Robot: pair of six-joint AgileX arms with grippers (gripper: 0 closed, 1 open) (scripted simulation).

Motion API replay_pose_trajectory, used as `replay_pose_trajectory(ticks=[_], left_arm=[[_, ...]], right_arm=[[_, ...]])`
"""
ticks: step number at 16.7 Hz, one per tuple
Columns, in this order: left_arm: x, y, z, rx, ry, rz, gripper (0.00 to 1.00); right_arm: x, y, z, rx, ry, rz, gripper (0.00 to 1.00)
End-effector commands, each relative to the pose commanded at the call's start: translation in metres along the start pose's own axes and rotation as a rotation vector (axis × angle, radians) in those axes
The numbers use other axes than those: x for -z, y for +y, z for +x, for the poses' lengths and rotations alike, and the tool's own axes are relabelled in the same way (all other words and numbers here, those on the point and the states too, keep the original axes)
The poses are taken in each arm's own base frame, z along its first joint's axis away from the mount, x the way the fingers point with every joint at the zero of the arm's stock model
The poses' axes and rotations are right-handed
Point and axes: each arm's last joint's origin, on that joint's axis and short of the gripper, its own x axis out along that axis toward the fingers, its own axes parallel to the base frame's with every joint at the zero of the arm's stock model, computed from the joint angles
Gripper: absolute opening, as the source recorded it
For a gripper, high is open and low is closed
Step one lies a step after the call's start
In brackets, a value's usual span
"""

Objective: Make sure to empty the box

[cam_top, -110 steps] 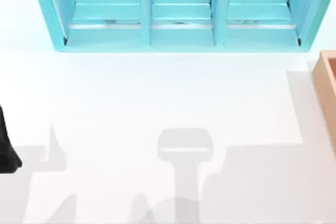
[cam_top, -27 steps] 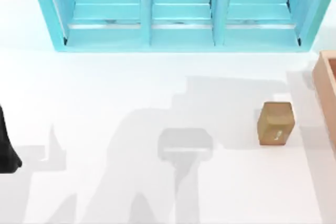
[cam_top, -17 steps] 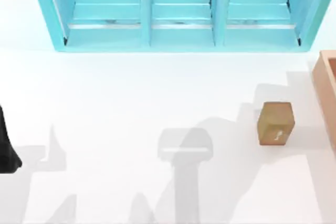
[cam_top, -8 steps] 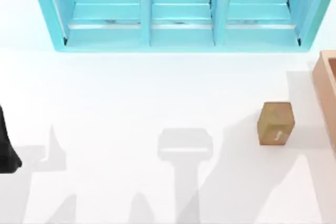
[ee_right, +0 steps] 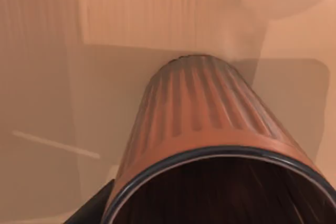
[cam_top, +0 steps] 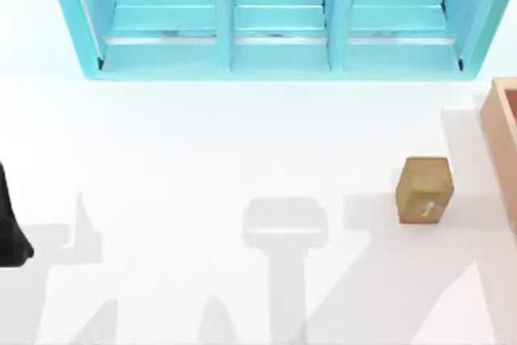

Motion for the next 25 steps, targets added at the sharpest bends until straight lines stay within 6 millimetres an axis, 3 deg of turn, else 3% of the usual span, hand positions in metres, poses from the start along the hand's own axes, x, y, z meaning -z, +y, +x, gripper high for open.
replay_pose_trajectory(ticks=[13,23,25], left_arm=[[0.0,0.0,0.0,0.0,0.0,0.0,1.0],[0.0,0.0,0.0,0.0,0.0,0.0,1.0],[0.0,0.0,0.0,0.0,0.0,0.0,1.0]], right_arm=[[0.0,0.0,0.0,0.0,0.0,0.0,0.02],[0.0,0.001,-0.002,0.002,-0.004,0.0,0.0],[-0.001,0.002,-0.022,0.017,-0.033,0.007,0.0]])
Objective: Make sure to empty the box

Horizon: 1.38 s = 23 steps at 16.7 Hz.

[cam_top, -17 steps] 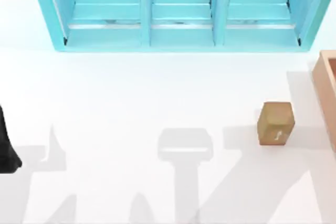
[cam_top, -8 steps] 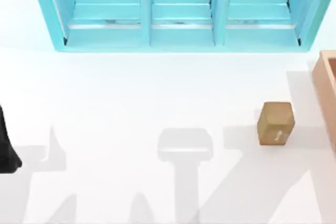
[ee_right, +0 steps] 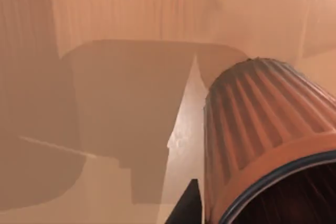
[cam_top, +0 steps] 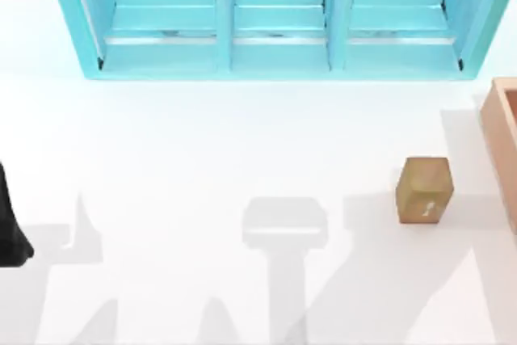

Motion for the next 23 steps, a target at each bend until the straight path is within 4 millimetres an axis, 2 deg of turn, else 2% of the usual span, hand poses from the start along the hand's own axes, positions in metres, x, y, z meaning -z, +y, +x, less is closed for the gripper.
replay_pose_trajectory(ticks=[1,5,7,8,10,15,21,23], left_arm=[[0.0,0.0,0.0,0.0,0.0,0.0,1.0],[0.0,0.0,0.0,0.0,0.0,0.0,1.0],[0.0,0.0,0.0,0.0,0.0,0.0,1.0],[0.0,0.0,0.0,0.0,0.0,0.0,1.0],[0.0,0.0,0.0,0.0,0.0,0.0,1.0],[0.0,0.0,0.0,0.0,0.0,0.0,1.0],[0.0,0.0,0.0,0.0,0.0,0.0,1.0],[0.0,0.0,0.0,0.0,0.0,0.0,1.0]], right_arm=[[0.0,0.001,-0.019,0.013,-0.028,0.005,0.0],[0.017,0.009,-0.121,0.066,-0.147,0.022,0.0],[0.028,0.012,-0.154,0.073,-0.155,0.026,0.0],[0.03,0.012,-0.16,0.072,-0.144,0.027,0.0],[0.026,0.009,-0.157,0.056,-0.094,0.023,0.0],[-0.001,-0.002,-0.111,-0.012,0.026,-0.005,0.0],[-0.004,0.0,-0.108,-0.016,0.034,-0.01,0.0],[-0.01,0.011,-0.108,-0.007,0.017,-0.01,0.0]])
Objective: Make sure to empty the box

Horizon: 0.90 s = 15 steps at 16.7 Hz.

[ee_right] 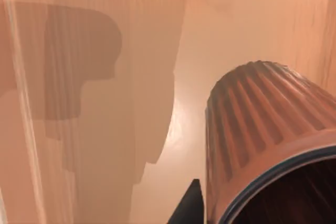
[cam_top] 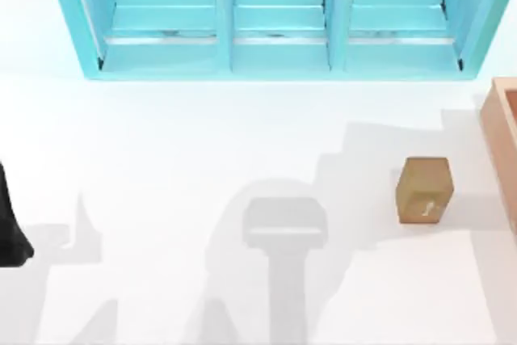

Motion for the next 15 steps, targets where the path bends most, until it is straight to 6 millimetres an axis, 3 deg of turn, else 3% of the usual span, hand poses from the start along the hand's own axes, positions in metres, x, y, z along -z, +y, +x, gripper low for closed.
replay_pose_trajectory(ticks=[2,5,11,13,15], left_arm=[[0.0,0.0,0.0,0.0,0.0,0.0,1.0],[0.0,0.0,0.0,0.0,0.0,0.0,1.0],[0.0,0.0,0.0,0.0,0.0,0.0,1.0],[0.0,0.0,0.0,0.0,0.0,0.0,1.0],[0.0,0.0,0.0,0.0,0.0,0.0,1.0]], right_arm=[[-0.013,0.026,0.001,0.014,-0.028,-0.001,0.0],[-0.035,0.084,0.01,0.023,-0.071,0.019,0.0],[-0.052,0.21,0.054,-0.02,-0.059,0.005,0.0],[-0.052,0.232,0.071,-0.025,-0.029,0.001,0.0],[-0.052,0.24,0.084,-0.021,-0.002,0.001,0.0]])
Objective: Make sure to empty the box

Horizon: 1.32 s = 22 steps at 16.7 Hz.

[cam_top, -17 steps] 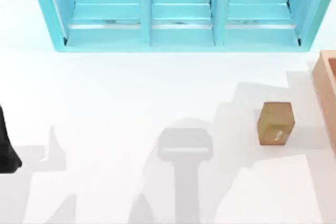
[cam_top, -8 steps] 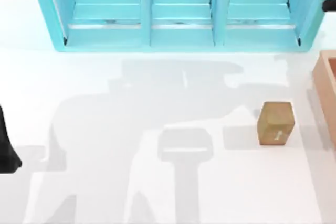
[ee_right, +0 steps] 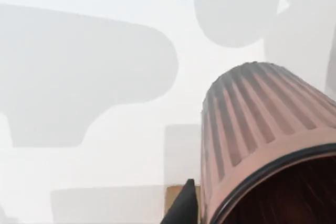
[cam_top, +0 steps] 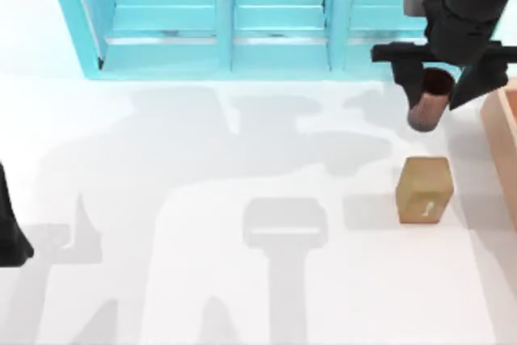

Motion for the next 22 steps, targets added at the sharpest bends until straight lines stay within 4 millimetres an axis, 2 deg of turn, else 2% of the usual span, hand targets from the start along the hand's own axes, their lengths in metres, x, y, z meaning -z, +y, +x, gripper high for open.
replay_pose_trajectory(ticks=[6,13,17,22], left_arm=[[0.0,0.0,0.0,0.0,0.0,0.0,1.0],[0.0,0.0,0.0,0.0,0.0,0.0,1.0],[0.0,0.0,0.0,0.0,0.0,0.0,1.0],[0.0,0.0,0.0,0.0,0.0,0.0,1.0]], right_arm=[[-0.001,-0.001,0.004,0.002,0.009,0.005,0.0],[-0.002,0.001,0.046,0.002,0.009,0.0,0.0],[-0.002,0.001,0.049,0.003,0.009,0.0,0.0],[-0.002,0.001,0.049,0.003,0.009,0.0,0.38]])
